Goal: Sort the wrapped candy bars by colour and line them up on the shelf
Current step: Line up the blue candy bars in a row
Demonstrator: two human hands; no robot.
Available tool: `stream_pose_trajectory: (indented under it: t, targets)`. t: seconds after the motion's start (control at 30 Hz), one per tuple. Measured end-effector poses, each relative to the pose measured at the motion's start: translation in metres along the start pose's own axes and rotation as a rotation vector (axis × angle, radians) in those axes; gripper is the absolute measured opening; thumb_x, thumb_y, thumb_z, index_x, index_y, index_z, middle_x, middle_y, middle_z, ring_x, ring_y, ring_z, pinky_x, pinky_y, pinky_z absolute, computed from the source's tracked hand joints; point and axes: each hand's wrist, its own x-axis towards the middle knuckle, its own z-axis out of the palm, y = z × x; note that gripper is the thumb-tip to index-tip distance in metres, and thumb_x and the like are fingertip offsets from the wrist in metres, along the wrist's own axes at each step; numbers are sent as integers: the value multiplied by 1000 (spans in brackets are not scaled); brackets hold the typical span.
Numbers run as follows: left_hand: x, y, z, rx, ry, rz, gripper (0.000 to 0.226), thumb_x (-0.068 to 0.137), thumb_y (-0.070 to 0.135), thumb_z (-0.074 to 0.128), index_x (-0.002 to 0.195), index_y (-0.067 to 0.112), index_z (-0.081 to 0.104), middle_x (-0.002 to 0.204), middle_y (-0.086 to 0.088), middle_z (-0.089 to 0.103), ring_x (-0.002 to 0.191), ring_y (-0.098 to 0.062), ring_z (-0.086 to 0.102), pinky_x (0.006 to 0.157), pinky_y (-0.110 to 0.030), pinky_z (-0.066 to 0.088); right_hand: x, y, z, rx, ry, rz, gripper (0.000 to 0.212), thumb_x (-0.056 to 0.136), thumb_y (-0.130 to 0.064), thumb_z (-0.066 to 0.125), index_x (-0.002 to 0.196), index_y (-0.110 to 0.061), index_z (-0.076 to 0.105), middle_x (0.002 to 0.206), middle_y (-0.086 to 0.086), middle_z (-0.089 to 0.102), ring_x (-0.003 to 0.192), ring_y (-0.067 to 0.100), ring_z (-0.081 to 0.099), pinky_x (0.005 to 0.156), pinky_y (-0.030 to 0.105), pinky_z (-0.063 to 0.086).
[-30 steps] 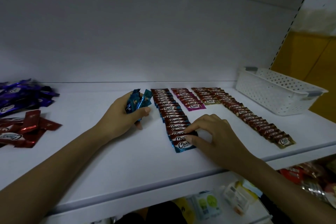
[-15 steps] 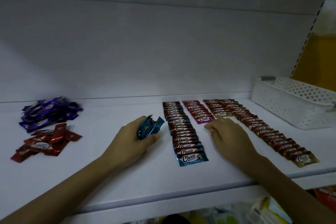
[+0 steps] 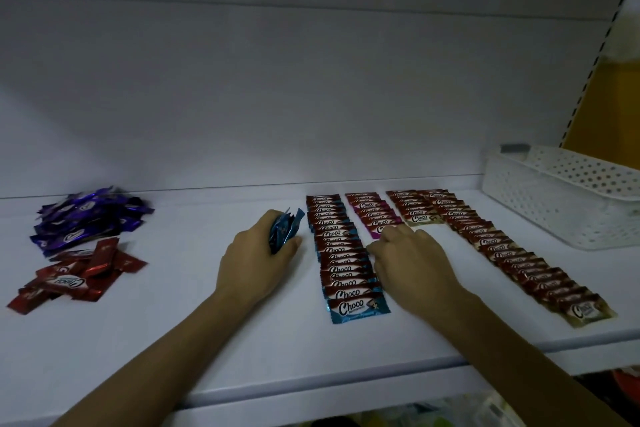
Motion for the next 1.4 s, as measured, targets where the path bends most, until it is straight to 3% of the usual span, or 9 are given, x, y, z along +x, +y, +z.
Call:
stream_pose_trajectory:
  t: [0.23, 0.47, 0.6, 0.73, 0.87, 1.0, 1.1, 1.2, 1.4]
  targets:
    - [-2, 5, -4, -65, -6, -12, 28, 91, 40, 59, 115, 25, 54, 90, 5, 63, 74, -16, 61, 69, -39, 55, 1, -2, 5, 8, -1, 12, 38, 97, -39, 44, 132, -25, 52, 130, -2, 55, 116, 16, 50, 97, 28, 39]
    - [-8, 12, -9, -80, -15, -6, 25, 91, 36, 61, 113, 24, 54, 87, 8, 61, 72, -10, 58, 61, -26, 47, -3, -1, 2, 59, 35, 41, 36, 98, -34, 44, 131, -23, 54, 129, -3, 56, 113, 13, 51, 96, 24, 40]
    - [-14, 26, -18, -424, -95, -88, 14, 88, 24, 66, 97, 29, 56, 78, 12, 63, 58, -4, 61, 49, -13, 47, -7, 0, -2, 126, 37, 89, 35, 98, -26, 44, 132, -23, 53, 130, -4, 56, 114, 12, 51, 96, 23, 40]
    - [-24, 41, -32, -719, -255, -120, 17, 83, 18, 71, 94, 24, 59, 63, 14, 68, 47, -1, 57, 44, -11, 42, -7, -8, -21, 716, 219, 233, 22, 96, -34, 47, 113, -28, 61, 107, -10, 66, 92, 5, 60, 74, 12, 46]
    - [-33, 53, -36, -753, -364, -45, 21, 76, 20, 74, 91, 20, 60, 65, 9, 70, 47, -4, 58, 45, -15, 46, -5, -40, -52, 1375, 30, 164, 29, 70, -55, 63, 91, -34, 65, 90, -11, 71, 85, 4, 68, 71, 19, 55]
    - [-43, 53, -36, -842, -383, -57, 29, 73, 32, 70, 98, 19, 63, 75, 3, 72, 50, -7, 59, 47, -18, 47, -4, -51, -57, 1510, 43, 215, 4, 82, -22, 70, 82, -21, 74, 82, -1, 73, 78, 12, 69, 69, 24, 56]
    - [-49, 46, -35, -998, -370, -208, 31, 77, 41, 64, 101, 22, 67, 82, -4, 72, 50, -11, 56, 45, -21, 44, -7, -52, -55, 1545, 60, 264, 11, 83, -24, 67, 84, -16, 75, 67, -7, 67, 59, -1, 58, 54, 12, 44]
    - [-51, 44, -34, -1118, -385, -328, 34, 78, 43, 62, 103, 21, 69, 88, -8, 72, 49, -11, 54, 41, -20, 41, -9, -53, -51, 1590, 58, 301, 16, 81, -30, 67, 84, -16, 74, 52, -5, 54, 47, 3, 45, 45, 15, 39]
    - [-49, 40, -37, -1194, -406, -428, 37, 76, 44, 63, 104, 20, 71, 99, -12, 73, 48, -10, 52, 41, -19, 41, -11, -50, -53, 1728, 27, 279, 31, 71, -39, 66, 87, -13, 70, 67, 1, 66, 54, 12, 57, 54, 21, 49]
